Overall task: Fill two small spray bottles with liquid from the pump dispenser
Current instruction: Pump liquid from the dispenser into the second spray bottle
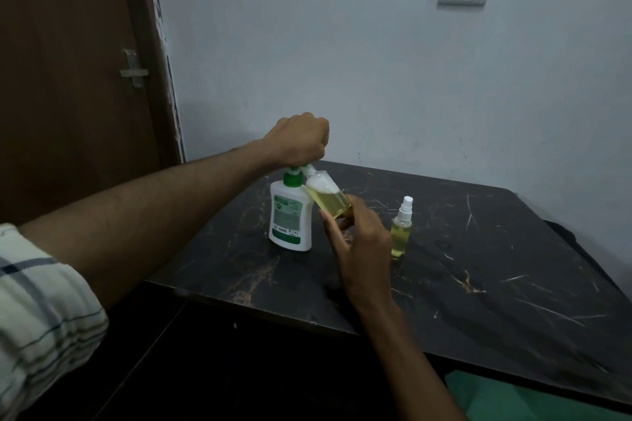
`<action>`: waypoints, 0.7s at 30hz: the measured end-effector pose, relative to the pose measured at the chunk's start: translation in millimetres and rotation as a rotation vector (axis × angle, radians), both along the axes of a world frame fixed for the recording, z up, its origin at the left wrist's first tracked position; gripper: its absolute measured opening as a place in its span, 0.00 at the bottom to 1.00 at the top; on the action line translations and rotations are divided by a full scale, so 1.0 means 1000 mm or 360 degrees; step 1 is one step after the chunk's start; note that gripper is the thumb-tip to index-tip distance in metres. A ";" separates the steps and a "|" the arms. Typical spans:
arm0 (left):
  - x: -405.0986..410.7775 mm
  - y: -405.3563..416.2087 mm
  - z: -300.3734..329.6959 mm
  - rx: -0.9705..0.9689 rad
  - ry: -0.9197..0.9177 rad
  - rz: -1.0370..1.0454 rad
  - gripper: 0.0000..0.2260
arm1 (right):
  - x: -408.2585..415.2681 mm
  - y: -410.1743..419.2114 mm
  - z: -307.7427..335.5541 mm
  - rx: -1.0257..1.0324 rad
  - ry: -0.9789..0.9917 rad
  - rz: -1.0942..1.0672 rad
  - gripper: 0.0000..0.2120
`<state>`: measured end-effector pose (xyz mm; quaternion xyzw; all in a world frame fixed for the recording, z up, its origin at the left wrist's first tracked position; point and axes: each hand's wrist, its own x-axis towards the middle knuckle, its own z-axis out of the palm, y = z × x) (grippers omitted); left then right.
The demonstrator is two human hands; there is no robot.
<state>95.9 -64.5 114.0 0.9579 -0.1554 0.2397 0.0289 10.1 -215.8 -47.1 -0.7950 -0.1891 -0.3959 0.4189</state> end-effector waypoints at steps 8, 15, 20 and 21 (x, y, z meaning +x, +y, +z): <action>-0.003 0.000 0.003 -0.0023 -0.0005 -0.0012 0.14 | 0.002 0.000 -0.001 -0.0014 0.0021 -0.0007 0.23; -0.009 -0.002 0.006 0.0006 -0.0017 -0.0010 0.15 | -0.001 -0.001 0.001 -0.0019 0.0025 -0.0009 0.23; -0.006 -0.002 0.002 0.0010 0.0001 -0.0003 0.11 | 0.001 0.000 0.001 -0.0035 0.0008 -0.0015 0.21; -0.006 -0.002 0.001 0.0007 0.0010 -0.0005 0.12 | 0.000 0.000 0.001 -0.0037 0.0009 -0.0012 0.21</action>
